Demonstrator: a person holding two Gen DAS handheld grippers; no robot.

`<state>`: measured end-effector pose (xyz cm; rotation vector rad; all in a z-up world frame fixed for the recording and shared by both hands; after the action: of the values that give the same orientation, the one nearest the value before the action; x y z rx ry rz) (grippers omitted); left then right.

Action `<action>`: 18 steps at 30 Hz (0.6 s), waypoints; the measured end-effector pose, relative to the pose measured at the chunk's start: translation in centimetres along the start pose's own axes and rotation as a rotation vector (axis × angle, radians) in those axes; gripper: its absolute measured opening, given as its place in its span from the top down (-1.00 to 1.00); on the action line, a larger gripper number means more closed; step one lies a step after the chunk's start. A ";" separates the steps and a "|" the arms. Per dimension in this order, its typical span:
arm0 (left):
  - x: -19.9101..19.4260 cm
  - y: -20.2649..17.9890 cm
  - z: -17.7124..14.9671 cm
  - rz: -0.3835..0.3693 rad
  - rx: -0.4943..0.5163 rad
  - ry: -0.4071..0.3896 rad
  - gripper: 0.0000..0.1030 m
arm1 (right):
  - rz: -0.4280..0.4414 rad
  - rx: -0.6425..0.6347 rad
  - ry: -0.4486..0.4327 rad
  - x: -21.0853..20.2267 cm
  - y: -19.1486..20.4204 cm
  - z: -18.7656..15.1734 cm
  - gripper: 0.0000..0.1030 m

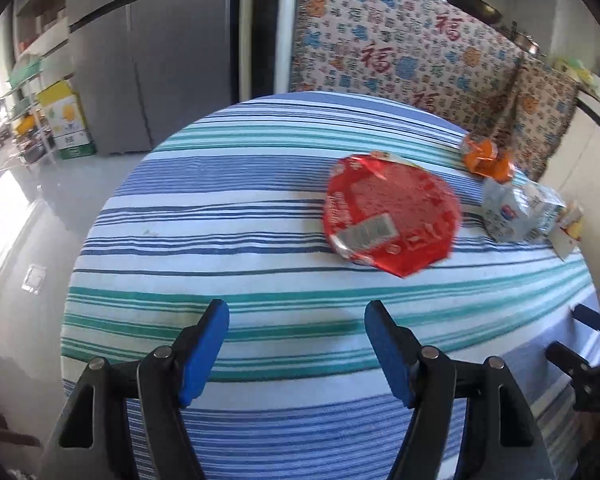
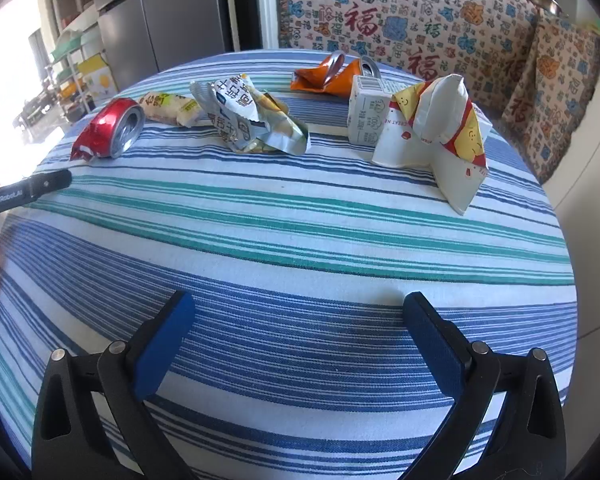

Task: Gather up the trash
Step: 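Move both open tools back over the table toward the red can and cup, then grasp the red can with the left tool while the right tool grasps the folded paper cup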

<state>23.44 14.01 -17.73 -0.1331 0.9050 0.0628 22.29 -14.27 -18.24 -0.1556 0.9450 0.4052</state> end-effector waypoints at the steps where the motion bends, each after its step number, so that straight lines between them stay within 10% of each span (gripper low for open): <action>1: -0.5 -1.1 -0.3 -0.034 0.027 -0.005 -0.40 | 0.000 0.000 0.000 0.0 0.0 0.0 -0.99; 9: -0.3 -10.1 3.0 0.019 0.236 -0.052 -0.57 | 0.000 0.000 0.000 0.0 0.0 0.0 -0.99; 16: 3.4 -8.8 3.8 0.117 0.236 -0.001 -0.53 | 0.000 0.001 0.000 0.1 0.0 0.0 -0.99; 18: 2.7 -8.6 3.7 0.103 0.250 -0.024 -0.08 | 0.000 0.001 0.000 0.1 0.0 0.0 -0.99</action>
<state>28.92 5.99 -16.83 0.1465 0.8884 0.0467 22.31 -14.22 -18.33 -0.1548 0.9447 0.4047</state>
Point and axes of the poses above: each gripper's, at about its wrist camera, not at the fingertips, and x roughly the way its jaws point, y to its left, z to its top, the point moved 1 cm from there along x, roughly the way its jaws point, and after that the axes turned 1 degree about z, right-handed, at the moved point
